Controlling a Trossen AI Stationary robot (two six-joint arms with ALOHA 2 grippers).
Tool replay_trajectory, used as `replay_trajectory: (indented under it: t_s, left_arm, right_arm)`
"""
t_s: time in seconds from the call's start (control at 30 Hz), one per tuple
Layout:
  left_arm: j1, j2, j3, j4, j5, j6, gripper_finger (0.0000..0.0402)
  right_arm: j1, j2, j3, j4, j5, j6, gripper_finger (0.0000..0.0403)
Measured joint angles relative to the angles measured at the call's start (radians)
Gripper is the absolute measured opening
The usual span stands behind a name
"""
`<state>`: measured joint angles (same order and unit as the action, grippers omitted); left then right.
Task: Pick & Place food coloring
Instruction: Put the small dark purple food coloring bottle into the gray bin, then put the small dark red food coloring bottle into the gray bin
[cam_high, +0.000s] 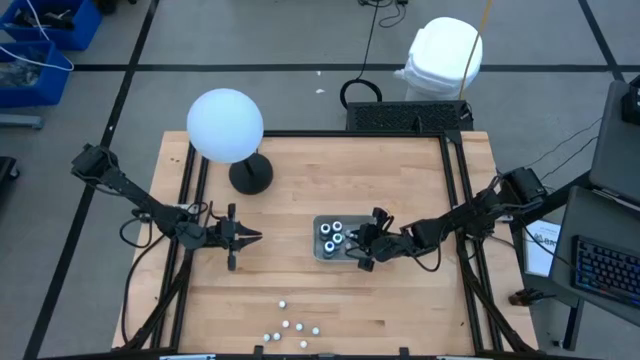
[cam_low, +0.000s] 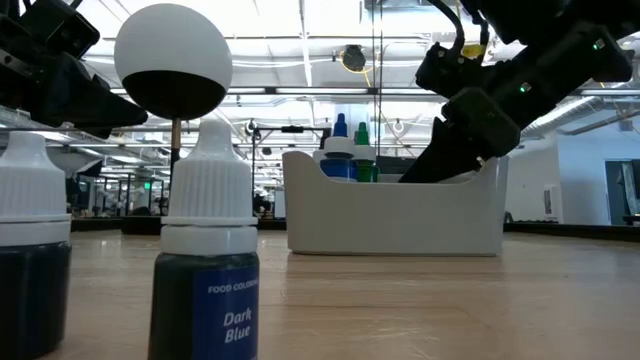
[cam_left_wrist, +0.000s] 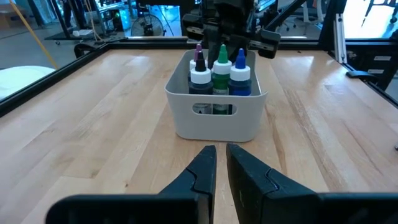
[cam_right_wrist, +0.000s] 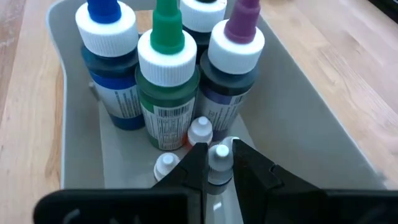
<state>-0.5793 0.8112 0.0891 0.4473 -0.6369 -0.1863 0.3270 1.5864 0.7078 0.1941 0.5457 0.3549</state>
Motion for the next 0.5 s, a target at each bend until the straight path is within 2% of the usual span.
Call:
replay_trajectory:
  t_s: [0.13, 0.37, 0.5]
  left_arm:
    - [0.0, 0.0, 0.0, 0.0, 0.0, 0.0, 0.0047]
    - [0.0, 0.0, 0.0, -0.001, 0.0, -0.002, 0.0047]
    - [0.0, 0.0, 0.0, -0.001, 0.0, -0.002, 0.0047]
  right_arm:
    - [0.0, 0.0, 0.0, 0.004, 0.0, 0.0, 0.0045]
    - [0.0, 0.0, 0.0, 0.009, 0.0, 0.0, 0.0086]
    - [0.0, 0.0, 0.0, 0.01, -0.001, -0.001, 0.0095]
